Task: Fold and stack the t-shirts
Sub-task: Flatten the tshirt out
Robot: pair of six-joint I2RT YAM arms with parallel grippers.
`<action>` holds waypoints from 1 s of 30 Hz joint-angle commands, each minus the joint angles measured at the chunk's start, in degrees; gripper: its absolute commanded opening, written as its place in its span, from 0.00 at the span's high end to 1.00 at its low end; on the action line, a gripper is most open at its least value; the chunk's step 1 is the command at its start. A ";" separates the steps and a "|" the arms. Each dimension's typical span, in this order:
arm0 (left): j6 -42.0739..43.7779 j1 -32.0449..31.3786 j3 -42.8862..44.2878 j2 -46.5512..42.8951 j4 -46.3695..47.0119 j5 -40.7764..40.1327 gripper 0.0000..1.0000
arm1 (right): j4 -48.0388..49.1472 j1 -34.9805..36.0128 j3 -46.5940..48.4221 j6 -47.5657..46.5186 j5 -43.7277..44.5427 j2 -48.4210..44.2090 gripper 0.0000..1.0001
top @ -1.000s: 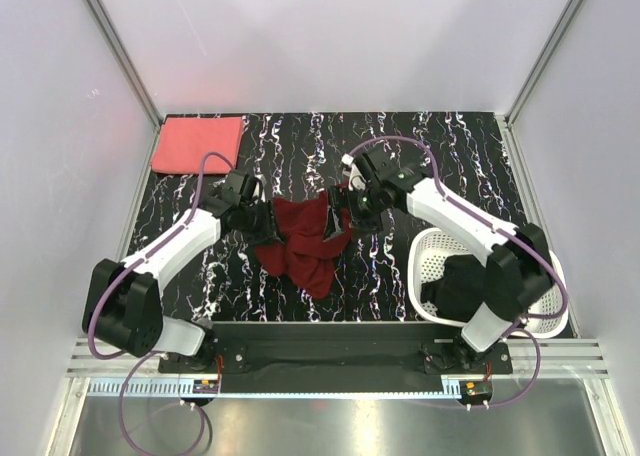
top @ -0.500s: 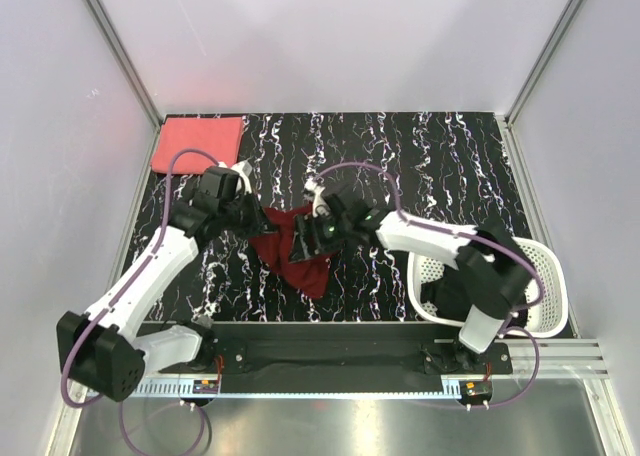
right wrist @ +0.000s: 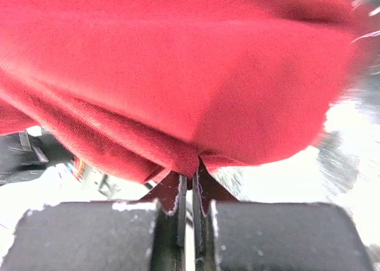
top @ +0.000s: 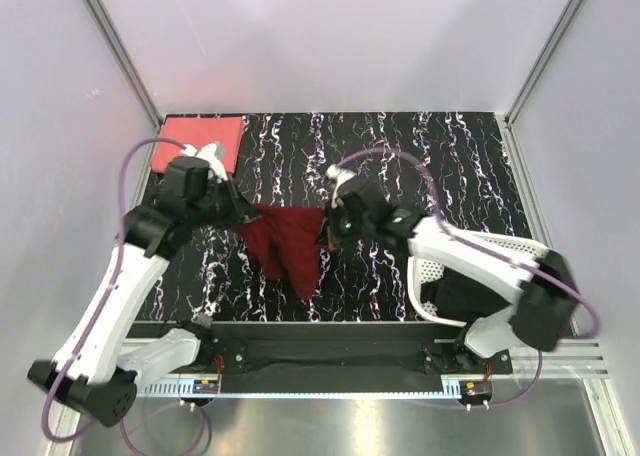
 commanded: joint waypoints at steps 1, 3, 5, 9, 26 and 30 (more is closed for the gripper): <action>2.87 0.07 7.36 -6.57 -5.76 -6.78 1.00 | -24.27 0.04 10.61 -3.58 14.87 -11.08 1.00; 3.05 0.07 8.68 -9.99 -7.78 -8.02 1.00 | -30.04 -0.14 16.48 -3.85 17.86 -14.50 1.00; 2.53 0.07 9.73 -12.62 -8.14 -8.02 1.00 | -35.14 -1.27 21.06 -3.50 19.80 -16.27 1.00; 1.12 0.07 11.14 -10.63 -5.60 -5.48 0.97 | -37.19 -9.52 25.57 -5.60 17.19 -14.09 1.00; 6.75 -5.37 15.24 16.91 3.58 -0.13 0.31 | -38.94 -31.35 27.90 -10.78 2.78 8.27 0.13; 3.42 -12.48 0.70 12.32 11.01 0.51 0.31 | -37.37 -27.74 18.92 -9.48 -1.10 1.75 0.17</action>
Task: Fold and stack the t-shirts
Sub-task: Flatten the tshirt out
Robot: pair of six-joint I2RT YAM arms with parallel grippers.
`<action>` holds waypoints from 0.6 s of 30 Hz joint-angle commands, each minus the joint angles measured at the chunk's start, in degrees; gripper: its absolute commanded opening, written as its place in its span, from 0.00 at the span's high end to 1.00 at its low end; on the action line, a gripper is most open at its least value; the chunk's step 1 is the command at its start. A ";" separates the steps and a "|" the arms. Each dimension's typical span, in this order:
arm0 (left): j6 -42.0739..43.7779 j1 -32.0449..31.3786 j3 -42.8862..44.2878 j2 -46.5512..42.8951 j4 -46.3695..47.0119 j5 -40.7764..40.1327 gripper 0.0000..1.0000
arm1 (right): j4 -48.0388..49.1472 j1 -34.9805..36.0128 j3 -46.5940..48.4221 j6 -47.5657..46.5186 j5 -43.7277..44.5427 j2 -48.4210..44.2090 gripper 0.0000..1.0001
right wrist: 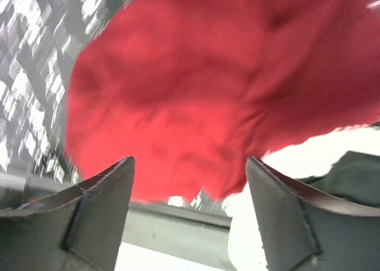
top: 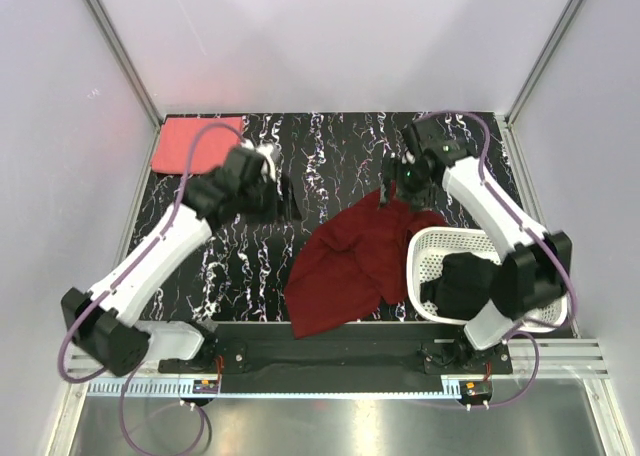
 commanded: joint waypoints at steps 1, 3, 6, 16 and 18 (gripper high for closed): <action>-2.51 -6.67 -8.22 -3.31 10.29 2.45 0.31 | 1.85 2.79 -6.25 0.19 -5.91 -7.67 0.19; -4.53 -8.45 -11.92 -3.31 16.34 3.23 0.30 | 5.79 3.24 -12.23 1.85 -8.29 -9.79 0.24; -7.09 -9.07 -14.14 -4.09 17.42 2.02 0.31 | 7.66 3.24 -12.44 6.32 -2.46 -6.82 0.27; -4.81 -8.98 -10.62 -9.81 11.88 -0.72 0.32 | -0.96 -4.40 -5.03 14.95 17.54 -3.98 0.22; -5.60 -8.98 -11.58 -10.25 12.49 -0.02 0.32 | 2.37 -5.20 -7.32 16.09 16.76 -5.39 0.23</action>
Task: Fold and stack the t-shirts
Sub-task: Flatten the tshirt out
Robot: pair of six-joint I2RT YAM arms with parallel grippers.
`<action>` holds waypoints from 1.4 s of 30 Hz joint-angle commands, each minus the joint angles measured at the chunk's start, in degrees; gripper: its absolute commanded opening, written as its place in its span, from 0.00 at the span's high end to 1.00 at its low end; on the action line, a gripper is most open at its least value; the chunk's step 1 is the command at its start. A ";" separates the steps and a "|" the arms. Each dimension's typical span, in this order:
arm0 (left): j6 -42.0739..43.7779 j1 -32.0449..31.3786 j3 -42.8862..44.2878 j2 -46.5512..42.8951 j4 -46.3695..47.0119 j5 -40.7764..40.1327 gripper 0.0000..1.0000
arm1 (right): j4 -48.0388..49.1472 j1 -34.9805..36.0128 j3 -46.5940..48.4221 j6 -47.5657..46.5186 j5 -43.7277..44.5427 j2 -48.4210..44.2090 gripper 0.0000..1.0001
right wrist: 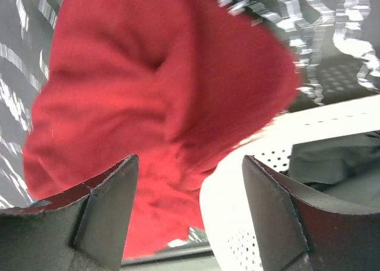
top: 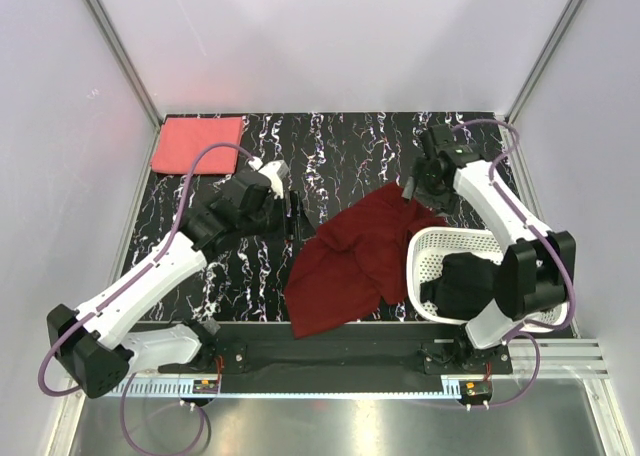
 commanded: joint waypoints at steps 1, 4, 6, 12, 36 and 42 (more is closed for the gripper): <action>-0.42 0.09 0.85 -1.70 1.52 -0.22 0.32 | 1.47 -2.53 -2.47 6.43 3.58 -4.41 0.24; 0.46 0.18 1.72 -1.88 0.13 -0.04 0.32 | 1.11 -3.24 -3.79 9.86 -1.33 -2.84 0.26; 1.86 0.18 2.77 -1.80 -1.19 -0.21 0.32 | 4.00 -3.41 -5.46 11.62 -2.84 -2.83 0.30; 3.09 0.18 4.54 -2.76 -3.40 0.05 0.32 | 5.52 -4.12 -5.21 13.74 -3.20 0.77 0.39; -4.11 0.18 0.15 -24.91 -19.22 -23.87 0.30 | 18.18 22.34 45.59 30.01 -24.38 26.17 0.31; -1.21 0.18 -4.16 -17.82 -11.86 -12.89 0.26 | 9.39 18.58 25.64 15.25 -13.04 9.08 0.15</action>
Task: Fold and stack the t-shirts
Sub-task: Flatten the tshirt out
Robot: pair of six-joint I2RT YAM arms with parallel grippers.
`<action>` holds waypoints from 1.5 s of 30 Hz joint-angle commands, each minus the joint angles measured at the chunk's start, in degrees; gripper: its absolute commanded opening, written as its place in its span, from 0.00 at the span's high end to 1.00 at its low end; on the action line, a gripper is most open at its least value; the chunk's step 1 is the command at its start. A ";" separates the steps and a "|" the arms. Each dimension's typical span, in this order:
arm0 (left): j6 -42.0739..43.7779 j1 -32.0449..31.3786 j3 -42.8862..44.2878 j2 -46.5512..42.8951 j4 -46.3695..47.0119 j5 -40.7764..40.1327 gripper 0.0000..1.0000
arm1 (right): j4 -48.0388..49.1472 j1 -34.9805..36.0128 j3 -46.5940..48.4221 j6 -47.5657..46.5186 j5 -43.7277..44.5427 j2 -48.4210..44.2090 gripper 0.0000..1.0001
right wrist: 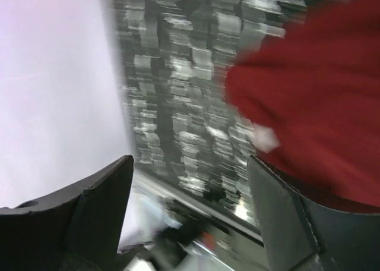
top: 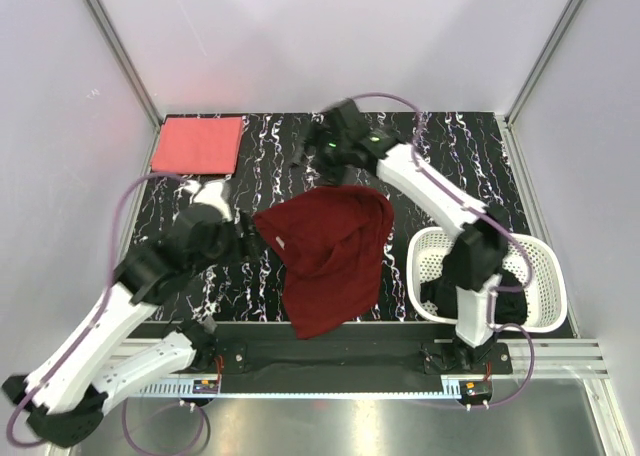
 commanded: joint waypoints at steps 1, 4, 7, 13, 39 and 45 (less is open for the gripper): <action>1.22 -0.06 -2.61 5.81 7.94 8.65 0.24 | -6.22 -5.44 -13.83 -7.75 4.53 -15.15 0.15; -1.93 -0.24 -4.55 11.68 16.97 14.54 0.19 | -9.38 -6.85 -28.60 -14.75 9.00 -25.09 0.25; -5.54 -2.08 -2.53 21.76 22.71 16.14 0.19 | -9.22 -6.85 -41.70 -18.48 9.10 -35.28 0.28; -7.67 -7.35 3.70 37.97 30.36 19.57 0.20 | -9.74 -6.85 -55.79 -16.47 9.36 -51.46 0.37; 9.82 3.97 9.95 23.50 2.45 -8.90 1.00 | -1.22 -0.88 -58.35 -11.64 4.43 -33.39 0.21; 12.46 9.34 9.16 16.82 -1.18 -8.55 0.99 | -0.61 0.09 -54.22 -8.74 10.49 -19.85 0.26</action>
